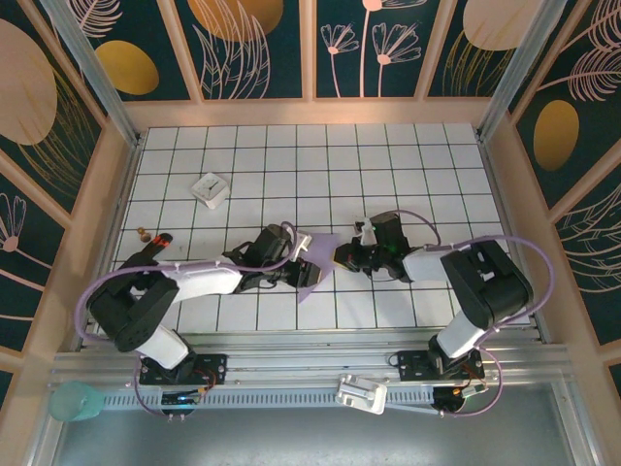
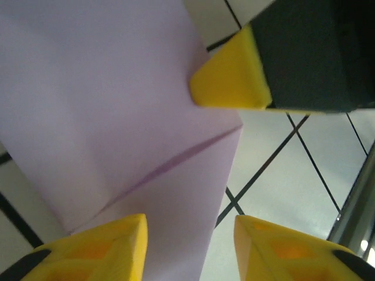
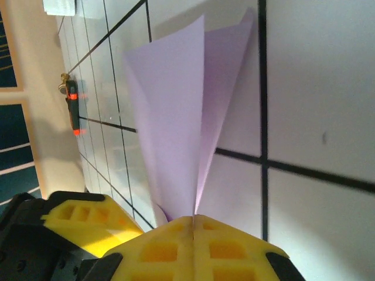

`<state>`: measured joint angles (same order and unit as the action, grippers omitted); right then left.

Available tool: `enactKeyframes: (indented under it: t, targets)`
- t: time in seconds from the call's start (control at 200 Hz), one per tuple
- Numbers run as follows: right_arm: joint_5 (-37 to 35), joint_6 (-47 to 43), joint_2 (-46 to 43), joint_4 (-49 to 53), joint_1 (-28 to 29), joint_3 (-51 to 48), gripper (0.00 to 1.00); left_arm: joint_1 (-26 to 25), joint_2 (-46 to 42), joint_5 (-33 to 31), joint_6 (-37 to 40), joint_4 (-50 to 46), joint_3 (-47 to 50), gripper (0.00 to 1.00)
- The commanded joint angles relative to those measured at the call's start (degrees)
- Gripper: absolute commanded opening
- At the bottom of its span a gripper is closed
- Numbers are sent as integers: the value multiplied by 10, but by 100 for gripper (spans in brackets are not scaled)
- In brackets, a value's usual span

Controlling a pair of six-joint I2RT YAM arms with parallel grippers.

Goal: Fold a paper plane with a square sheet of paper (pick it up from the middle)
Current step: Fold the wing for the fifth time at the center of the table.

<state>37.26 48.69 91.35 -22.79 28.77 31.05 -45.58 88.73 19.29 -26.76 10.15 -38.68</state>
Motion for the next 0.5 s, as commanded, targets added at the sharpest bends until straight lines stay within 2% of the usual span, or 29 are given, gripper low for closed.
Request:
enactKeyframes:
  t: [0.0,0.17,0.495]
  targets:
    - [-56,85,-42,76,22,26,0,-39,-31,-93,32,-35,-20,48]
    - [-85,162,-68,98,44,25,0,-79,-36,-167,35,-44,-22,52]
    - [-101,198,-87,119,53,37,0,-126,-7,-261,49,-75,-43,59]
